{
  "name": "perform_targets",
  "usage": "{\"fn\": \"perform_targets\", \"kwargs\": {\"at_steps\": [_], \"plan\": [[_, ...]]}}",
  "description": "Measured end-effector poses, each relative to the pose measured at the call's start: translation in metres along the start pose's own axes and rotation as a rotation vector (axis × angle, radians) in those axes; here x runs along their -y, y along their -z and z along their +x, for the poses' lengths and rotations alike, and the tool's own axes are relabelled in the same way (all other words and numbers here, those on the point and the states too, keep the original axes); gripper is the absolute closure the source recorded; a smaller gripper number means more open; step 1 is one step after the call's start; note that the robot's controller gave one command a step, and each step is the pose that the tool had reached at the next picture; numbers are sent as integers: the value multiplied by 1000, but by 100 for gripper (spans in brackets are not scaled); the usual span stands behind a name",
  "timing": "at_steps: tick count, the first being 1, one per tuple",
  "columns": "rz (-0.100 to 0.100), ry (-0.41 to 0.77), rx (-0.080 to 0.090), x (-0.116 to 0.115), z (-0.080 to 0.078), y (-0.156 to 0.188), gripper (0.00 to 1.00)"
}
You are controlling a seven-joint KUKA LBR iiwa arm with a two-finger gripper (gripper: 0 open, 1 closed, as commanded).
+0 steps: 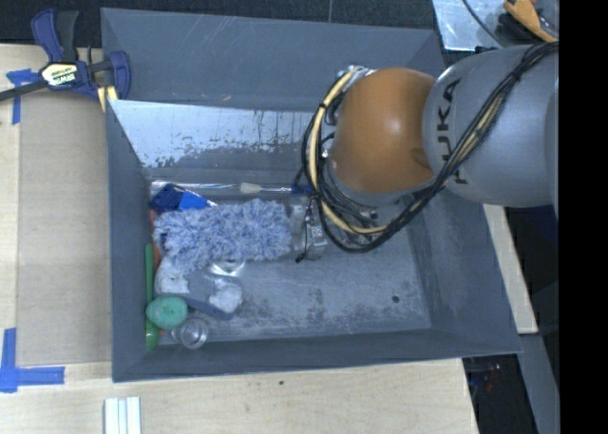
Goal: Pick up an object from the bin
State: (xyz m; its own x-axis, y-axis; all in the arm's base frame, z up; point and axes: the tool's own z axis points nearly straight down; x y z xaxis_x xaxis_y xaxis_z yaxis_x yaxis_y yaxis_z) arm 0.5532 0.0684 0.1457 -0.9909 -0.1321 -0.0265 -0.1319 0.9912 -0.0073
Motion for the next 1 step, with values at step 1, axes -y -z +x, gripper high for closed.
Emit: {"fn": "perform_targets", "kwargs": {"at_steps": [1], "plan": [[-2, 57, -19, -11, 16, -3, 100]]}}
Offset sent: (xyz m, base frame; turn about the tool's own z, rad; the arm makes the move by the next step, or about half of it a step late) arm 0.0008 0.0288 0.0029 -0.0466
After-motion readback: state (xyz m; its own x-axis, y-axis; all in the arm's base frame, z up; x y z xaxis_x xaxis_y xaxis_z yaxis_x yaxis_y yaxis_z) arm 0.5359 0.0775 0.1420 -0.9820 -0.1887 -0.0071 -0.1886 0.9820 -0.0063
